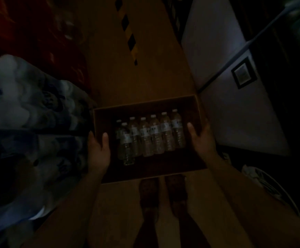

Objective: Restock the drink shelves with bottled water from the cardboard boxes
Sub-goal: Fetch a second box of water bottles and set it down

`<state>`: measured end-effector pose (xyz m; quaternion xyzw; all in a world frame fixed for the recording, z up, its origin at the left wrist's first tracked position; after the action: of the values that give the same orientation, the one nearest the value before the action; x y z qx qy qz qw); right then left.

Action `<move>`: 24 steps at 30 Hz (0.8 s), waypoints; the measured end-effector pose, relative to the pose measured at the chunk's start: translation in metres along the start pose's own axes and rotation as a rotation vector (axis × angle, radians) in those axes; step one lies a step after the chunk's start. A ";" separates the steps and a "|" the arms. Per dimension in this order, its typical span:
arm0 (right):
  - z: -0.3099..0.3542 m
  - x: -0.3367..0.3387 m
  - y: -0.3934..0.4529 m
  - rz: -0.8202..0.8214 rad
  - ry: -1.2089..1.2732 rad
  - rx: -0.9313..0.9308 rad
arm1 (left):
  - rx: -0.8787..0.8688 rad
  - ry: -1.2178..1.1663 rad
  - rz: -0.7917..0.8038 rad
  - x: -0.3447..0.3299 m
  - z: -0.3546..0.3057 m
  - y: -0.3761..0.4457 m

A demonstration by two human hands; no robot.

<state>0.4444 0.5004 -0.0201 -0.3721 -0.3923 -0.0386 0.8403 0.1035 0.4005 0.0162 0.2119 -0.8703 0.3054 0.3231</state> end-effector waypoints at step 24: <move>-0.019 -0.025 0.062 -0.062 -0.022 -0.214 | 0.139 0.129 -0.125 -0.024 0.059 0.063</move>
<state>0.4613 0.5274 -0.0823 -0.4479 -0.4062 -0.1021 0.7899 0.0588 0.4111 -0.0607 0.2675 -0.8094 0.3573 0.3815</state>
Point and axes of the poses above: each hand's wrist, its own y-axis towards the middle knuckle, its own x-axis out of the back of the hand, z = x × y, the point moved 4 cm from there along y, towards the middle knuckle, and after that the axes turned 11 degrees about -x, right-handed, at the moved point
